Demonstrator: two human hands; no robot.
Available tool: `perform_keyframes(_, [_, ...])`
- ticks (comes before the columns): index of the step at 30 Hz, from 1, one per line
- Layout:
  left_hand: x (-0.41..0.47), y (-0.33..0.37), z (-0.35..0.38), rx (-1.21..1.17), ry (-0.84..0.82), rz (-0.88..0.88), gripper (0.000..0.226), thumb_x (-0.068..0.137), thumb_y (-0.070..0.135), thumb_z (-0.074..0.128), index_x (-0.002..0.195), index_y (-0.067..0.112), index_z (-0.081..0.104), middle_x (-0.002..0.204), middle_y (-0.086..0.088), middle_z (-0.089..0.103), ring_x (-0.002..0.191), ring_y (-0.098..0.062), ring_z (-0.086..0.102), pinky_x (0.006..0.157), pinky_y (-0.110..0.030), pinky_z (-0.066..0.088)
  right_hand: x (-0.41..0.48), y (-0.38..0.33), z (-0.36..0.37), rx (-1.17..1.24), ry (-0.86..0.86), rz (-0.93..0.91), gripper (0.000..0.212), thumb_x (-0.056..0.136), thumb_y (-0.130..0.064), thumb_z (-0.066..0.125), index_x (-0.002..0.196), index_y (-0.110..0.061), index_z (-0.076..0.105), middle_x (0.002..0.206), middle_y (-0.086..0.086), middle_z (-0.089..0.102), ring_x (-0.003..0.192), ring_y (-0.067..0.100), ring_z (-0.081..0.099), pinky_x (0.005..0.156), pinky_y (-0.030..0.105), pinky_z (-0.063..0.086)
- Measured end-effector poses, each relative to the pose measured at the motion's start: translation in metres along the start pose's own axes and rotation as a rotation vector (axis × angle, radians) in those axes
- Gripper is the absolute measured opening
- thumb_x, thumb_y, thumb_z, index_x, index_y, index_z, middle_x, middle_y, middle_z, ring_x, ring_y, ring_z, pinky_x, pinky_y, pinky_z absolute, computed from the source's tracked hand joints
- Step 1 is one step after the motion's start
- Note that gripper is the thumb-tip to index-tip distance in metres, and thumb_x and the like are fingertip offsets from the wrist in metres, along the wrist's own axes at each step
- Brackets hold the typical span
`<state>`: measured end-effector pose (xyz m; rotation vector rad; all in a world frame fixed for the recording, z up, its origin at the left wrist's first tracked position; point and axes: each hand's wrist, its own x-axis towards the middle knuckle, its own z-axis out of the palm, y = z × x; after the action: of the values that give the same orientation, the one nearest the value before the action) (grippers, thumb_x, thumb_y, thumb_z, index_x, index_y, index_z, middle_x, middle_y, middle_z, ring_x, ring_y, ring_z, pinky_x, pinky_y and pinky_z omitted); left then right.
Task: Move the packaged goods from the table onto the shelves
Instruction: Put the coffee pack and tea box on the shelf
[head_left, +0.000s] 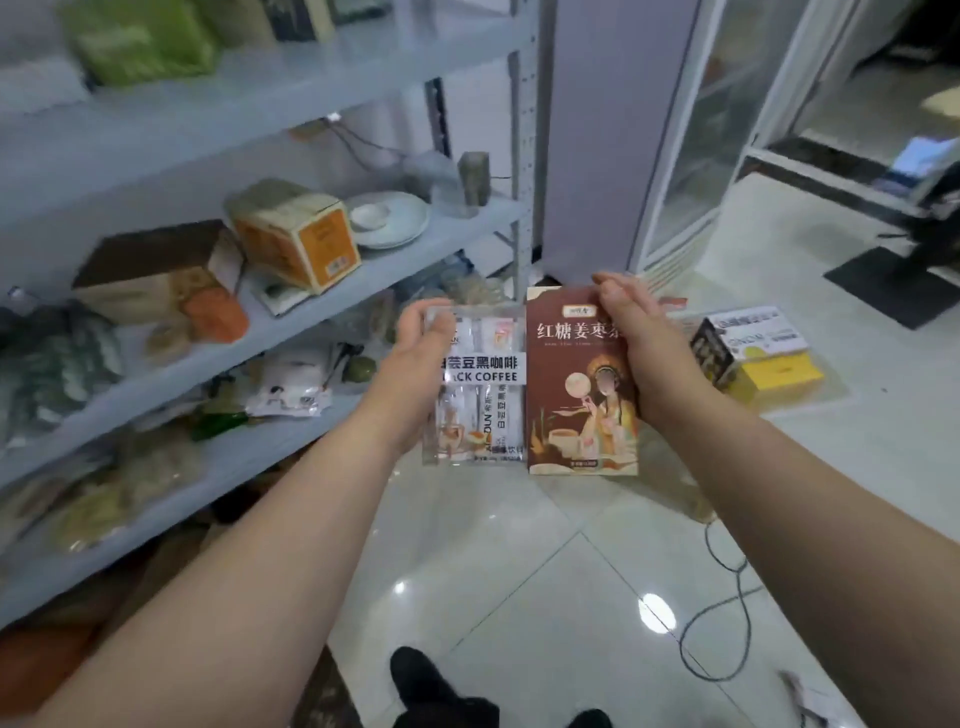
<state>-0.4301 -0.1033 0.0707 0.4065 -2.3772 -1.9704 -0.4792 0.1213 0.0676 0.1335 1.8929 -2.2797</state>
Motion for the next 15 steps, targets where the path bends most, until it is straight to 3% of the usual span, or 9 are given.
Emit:
perform_keyframes(3, [-0.023,-0.015,-0.064,-0.057,0.148,-0.037,0.024,0.097,0.061,0.042,0.110,0.047,0.056,0.106,0.003,0.071,0.100,-0.019,0.069,0.089,-0.041,0.056,-0.003,0.009,0.067,-0.028,-0.138,0.027,0.032,0.095,-0.044,0.064,0.126,-0.035,0.061,0.109,0.005,0.075,0.088,0.023,0.075,0.071,0.037,0.059])
perform_keyframes(6, [-0.050,-0.024,-0.139,-0.088,0.279,-0.069,0.042,0.080,0.076,0.044,0.109,0.050,0.058,0.110,0.000,0.071,0.106,-0.027,0.068,0.097,-0.055,0.052,-0.015,0.015,0.148,-0.037,-0.258,0.034,0.031,0.096,-0.042,0.063,0.126,-0.034,0.060,0.116,0.008,0.072,0.091,0.023,0.074,0.069,0.033,0.060])
perform_keyframes(8, [-0.070,-0.030,-0.192,-0.116,0.375,-0.063,0.041,0.080,0.074,0.046,0.109,0.047,0.058,0.103,0.000,0.073,0.101,-0.029,0.070,0.092,-0.057,0.055,-0.026,0.019,0.209,-0.060,-0.343,0.032,0.033,0.096,-0.043,0.064,0.127,-0.033,0.060,0.117,0.009,0.072,0.093,0.025,0.074,0.075,0.038,0.061])
perform_keyframes(10, [-0.089,-0.036,-0.249,-0.178,0.458,-0.037,0.029,0.096,0.060,0.045,0.113,0.040,0.057,0.090,0.002,0.075,0.089,-0.026,0.073,0.083,-0.055,0.060,-0.039,0.025,0.273,-0.081,-0.420,0.025,0.034,0.095,-0.045,0.065,0.126,-0.034,0.060,0.112,0.007,0.074,0.094,0.025,0.075,0.079,0.042,0.061])
perform_keyframes(12, [-0.110,-0.039,-0.307,-0.260,0.529,-0.009,0.025,0.105,0.047,0.042,0.121,0.031,0.054,0.078,0.003,0.074,0.077,-0.022,0.074,0.069,-0.045,0.063,-0.054,0.029,0.340,-0.078,-0.493,0.013,0.032,0.095,-0.044,0.065,0.125,-0.033,0.060,0.105,0.005,0.075,0.088,0.022,0.075,0.073,0.037,0.059])
perform_keyframes(15, [-0.146,-0.045,-0.388,-0.309,0.642,0.017,0.021,0.106,0.042,0.043,0.120,0.030,0.052,0.076,0.001,0.072,0.074,-0.022,0.073,0.064,-0.041,0.061,-0.084,0.035,0.434,-0.093,-0.629,0.000,0.031,0.097,-0.043,0.062,0.127,-0.034,0.058,0.100,0.003,0.075,0.081,0.019,0.076,0.060,0.029,0.058])
